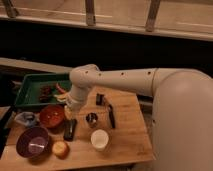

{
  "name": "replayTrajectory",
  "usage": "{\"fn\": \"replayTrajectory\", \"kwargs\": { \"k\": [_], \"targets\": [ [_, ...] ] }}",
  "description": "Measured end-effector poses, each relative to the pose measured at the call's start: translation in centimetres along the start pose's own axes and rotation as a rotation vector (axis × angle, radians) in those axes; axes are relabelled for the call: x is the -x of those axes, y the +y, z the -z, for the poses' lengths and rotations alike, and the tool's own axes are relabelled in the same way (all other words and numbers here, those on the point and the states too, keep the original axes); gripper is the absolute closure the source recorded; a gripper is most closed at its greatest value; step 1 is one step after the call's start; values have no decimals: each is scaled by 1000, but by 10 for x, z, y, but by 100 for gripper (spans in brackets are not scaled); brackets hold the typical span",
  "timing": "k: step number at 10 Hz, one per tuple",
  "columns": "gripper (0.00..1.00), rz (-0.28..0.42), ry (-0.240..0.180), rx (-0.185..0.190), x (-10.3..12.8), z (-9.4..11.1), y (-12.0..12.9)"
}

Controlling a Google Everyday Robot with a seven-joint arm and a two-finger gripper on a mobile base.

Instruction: Place fork in purple bowl

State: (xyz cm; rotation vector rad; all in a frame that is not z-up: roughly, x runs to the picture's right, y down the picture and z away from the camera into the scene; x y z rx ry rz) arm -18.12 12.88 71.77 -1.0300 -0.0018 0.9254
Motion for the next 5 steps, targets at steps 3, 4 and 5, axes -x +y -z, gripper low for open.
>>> {"fn": "replayTrajectory", "kwargs": {
  "k": [3,4,5],
  "targets": [
    [100,105,4,73,31,-18,44],
    [100,142,9,102,36,-23,59],
    [100,149,11,107,37,-24,61]
  ]
}}
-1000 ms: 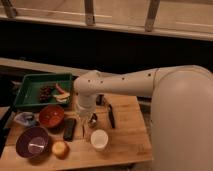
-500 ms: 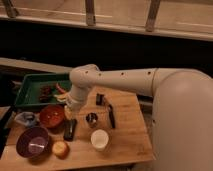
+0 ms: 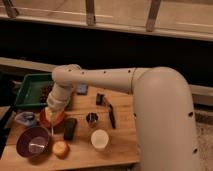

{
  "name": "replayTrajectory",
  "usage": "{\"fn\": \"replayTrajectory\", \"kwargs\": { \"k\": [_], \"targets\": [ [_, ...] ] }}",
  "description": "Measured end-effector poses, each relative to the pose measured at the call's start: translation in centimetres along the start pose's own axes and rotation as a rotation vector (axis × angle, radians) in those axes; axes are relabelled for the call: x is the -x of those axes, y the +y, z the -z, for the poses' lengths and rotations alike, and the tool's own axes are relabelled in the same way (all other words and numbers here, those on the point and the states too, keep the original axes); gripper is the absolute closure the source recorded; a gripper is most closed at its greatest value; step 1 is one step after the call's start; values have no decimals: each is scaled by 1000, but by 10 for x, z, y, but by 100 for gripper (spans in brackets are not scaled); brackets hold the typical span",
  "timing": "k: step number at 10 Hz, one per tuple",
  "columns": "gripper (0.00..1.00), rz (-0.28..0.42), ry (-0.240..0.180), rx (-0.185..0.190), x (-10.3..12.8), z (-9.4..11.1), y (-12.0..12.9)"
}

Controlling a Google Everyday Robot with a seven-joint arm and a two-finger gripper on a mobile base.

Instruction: Place fork in purple bowl

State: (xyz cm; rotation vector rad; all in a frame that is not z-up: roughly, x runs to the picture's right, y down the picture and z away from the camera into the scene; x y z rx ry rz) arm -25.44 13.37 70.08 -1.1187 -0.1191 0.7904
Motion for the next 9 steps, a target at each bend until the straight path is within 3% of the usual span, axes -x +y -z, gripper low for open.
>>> {"fn": "replayTrajectory", "kwargs": {
  "k": [5,9],
  "targets": [
    [100,-7,4,5,-2,0,-2],
    [100,8,59,37,-5,-39,4]
  ]
}}
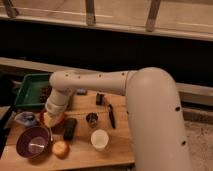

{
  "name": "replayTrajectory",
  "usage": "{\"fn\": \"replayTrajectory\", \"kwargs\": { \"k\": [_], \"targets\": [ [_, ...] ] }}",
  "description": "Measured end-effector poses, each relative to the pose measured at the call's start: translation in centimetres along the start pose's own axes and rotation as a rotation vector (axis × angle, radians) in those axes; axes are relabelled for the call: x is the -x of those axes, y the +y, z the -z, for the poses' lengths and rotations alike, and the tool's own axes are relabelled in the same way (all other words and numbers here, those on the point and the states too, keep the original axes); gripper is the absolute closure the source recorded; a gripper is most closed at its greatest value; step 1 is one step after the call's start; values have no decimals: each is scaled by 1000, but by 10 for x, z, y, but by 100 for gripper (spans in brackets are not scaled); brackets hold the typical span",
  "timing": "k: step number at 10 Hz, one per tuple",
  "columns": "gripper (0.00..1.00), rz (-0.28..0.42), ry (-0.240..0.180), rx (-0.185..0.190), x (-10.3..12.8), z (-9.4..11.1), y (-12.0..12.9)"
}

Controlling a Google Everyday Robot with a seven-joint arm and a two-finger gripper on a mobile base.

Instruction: Place fork in purple bowl

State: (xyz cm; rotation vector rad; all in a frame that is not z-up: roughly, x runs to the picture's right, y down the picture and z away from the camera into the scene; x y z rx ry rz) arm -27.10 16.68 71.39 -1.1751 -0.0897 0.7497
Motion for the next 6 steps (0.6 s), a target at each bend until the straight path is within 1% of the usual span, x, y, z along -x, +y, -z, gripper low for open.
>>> {"fn": "replayTrajectory", "kwargs": {
  "k": [2,5,6],
  "targets": [
    [100,13,14,14,5,-6,6],
    [100,53,34,17,17,-9,23],
    [100,74,47,22,21,-10,31]
  ]
}}
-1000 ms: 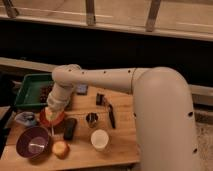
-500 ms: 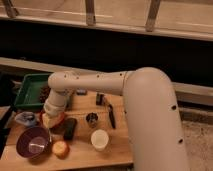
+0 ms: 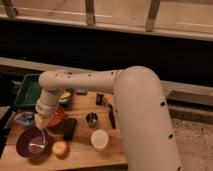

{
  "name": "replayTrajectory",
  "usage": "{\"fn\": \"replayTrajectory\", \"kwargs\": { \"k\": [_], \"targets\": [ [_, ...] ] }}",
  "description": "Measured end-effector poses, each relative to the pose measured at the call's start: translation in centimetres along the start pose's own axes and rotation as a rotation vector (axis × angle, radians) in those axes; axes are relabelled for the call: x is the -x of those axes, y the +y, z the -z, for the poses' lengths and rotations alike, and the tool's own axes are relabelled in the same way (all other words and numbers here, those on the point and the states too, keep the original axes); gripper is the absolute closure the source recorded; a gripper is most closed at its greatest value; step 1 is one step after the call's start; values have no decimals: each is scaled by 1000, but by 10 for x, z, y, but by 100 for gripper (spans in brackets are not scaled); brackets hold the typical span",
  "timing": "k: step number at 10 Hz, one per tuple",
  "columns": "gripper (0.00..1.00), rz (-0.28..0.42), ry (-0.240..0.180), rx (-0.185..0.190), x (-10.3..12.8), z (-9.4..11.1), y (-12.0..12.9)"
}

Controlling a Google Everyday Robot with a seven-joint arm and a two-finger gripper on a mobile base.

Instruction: Place fork in purple bowl

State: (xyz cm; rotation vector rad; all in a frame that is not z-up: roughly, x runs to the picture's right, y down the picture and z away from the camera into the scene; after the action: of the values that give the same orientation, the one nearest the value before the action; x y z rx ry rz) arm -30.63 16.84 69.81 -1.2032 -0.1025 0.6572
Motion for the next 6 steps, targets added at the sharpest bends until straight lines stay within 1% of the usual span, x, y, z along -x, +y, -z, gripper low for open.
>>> {"fn": "replayTrajectory", "kwargs": {
  "k": [1,2,4,5,6],
  "targets": [
    [100,13,6,8,4,-3,5],
    [100,25,21,21,6,-10,11],
    [99,37,60,69,11,-34,17],
    [92,37,76,93,11,-43,16],
    [82,35,87,110,11,-49,15]
  ]
}}
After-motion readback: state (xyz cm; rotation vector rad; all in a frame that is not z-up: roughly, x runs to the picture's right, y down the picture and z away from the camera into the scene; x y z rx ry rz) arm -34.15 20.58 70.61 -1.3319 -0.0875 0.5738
